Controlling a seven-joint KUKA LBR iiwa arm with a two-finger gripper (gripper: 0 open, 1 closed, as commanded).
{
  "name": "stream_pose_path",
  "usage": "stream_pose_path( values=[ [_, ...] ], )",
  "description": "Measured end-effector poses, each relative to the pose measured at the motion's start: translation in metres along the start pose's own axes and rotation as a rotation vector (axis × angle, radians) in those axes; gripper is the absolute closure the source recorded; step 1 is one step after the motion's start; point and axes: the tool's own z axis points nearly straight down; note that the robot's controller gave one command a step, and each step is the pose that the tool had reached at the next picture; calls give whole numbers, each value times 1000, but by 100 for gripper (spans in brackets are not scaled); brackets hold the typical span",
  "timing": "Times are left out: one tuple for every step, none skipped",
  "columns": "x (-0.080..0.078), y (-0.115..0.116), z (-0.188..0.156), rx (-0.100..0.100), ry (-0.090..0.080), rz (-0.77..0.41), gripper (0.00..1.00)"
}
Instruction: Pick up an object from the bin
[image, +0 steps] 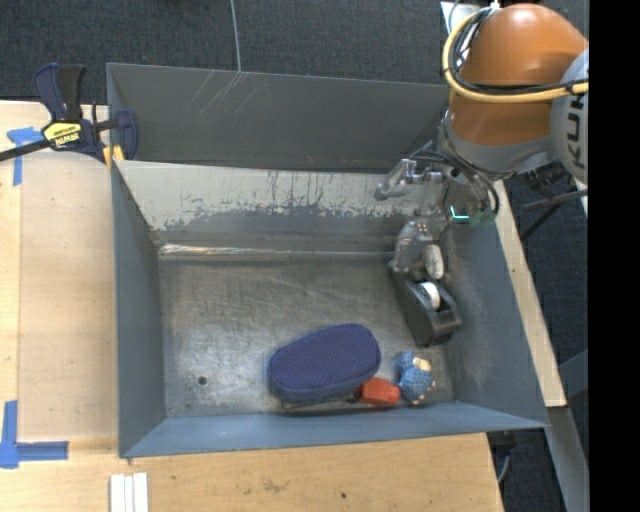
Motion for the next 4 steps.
stream_pose_path(
  values=[
    [53,69,129,-2,1,-192,0],
    [87,73,161,3,-39,-445,0],
    [93,69,161,6,-5,-444,100],
    [75,47,3,5,-15,-672,100]
  ],
)
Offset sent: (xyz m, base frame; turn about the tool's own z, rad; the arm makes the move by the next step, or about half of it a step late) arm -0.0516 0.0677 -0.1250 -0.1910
